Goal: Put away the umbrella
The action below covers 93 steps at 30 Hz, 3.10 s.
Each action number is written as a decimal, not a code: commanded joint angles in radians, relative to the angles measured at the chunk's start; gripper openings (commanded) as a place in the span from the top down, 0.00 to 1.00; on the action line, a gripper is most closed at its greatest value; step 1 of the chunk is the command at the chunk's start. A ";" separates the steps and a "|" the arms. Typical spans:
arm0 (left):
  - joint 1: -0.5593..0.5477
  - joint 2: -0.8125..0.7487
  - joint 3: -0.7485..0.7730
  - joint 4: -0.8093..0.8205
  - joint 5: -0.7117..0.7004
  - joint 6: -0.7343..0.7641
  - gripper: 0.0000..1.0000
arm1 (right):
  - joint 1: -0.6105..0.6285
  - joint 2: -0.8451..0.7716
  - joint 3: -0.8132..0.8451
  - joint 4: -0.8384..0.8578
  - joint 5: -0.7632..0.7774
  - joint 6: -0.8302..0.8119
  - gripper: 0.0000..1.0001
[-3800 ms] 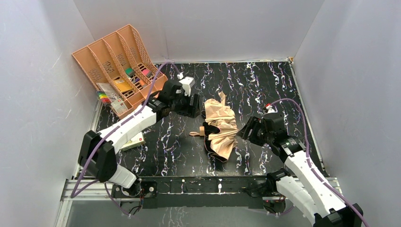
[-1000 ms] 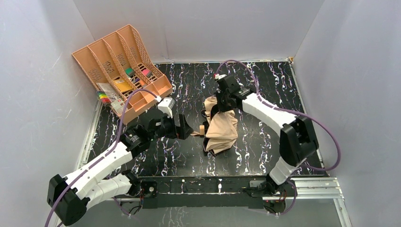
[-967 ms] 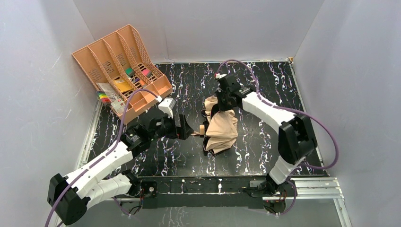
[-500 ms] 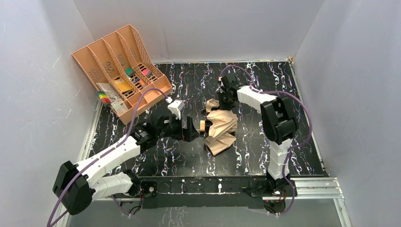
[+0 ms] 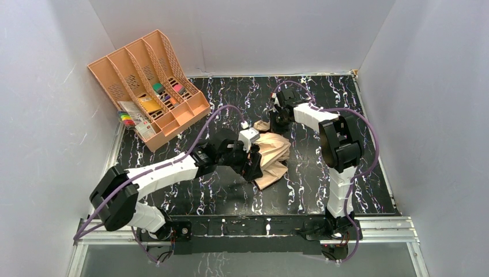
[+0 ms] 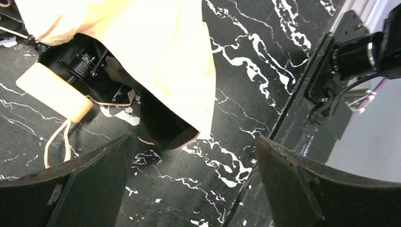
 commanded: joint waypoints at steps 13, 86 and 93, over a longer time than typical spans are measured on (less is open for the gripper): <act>-0.029 0.162 0.109 -0.031 -0.008 0.117 0.51 | -0.006 0.059 -0.051 -0.016 -0.002 -0.030 1.00; 0.277 0.717 0.543 0.019 0.116 -0.207 1.00 | -0.030 -0.545 -0.315 0.225 -0.335 -0.092 0.64; 0.277 0.709 0.540 0.015 0.120 -0.204 0.94 | -0.018 -0.380 -0.260 0.246 -0.375 -0.021 0.82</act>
